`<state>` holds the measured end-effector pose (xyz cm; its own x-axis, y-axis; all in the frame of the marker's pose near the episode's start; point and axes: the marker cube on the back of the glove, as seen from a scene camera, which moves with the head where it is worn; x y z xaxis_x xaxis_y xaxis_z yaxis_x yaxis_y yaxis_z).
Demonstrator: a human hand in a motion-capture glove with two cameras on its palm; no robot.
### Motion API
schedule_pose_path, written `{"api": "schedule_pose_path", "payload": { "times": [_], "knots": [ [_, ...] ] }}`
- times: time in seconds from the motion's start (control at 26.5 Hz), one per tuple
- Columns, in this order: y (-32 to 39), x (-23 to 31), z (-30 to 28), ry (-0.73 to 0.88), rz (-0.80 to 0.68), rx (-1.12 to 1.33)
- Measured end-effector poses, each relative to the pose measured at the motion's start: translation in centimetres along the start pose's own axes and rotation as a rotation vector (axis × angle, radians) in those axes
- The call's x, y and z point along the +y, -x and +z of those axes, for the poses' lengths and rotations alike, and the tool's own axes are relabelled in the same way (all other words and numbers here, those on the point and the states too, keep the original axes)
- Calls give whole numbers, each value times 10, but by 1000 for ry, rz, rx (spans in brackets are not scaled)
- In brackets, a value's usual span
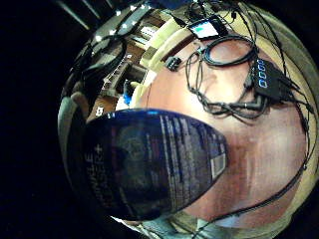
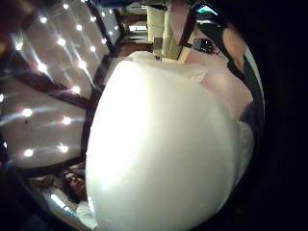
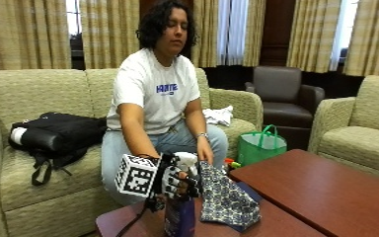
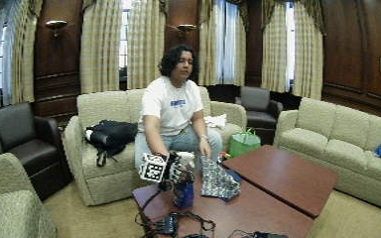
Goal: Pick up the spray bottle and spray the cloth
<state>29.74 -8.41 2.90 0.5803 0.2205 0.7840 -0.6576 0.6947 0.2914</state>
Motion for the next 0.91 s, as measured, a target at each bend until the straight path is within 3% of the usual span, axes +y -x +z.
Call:
{"api": "schedule_pose_path", "payload": {
  "times": [0.57,0.91],
  "knots": [
    [33,23,10,-256,-161,6],
    [106,38,-27,43,-170,108]
  ]
}}
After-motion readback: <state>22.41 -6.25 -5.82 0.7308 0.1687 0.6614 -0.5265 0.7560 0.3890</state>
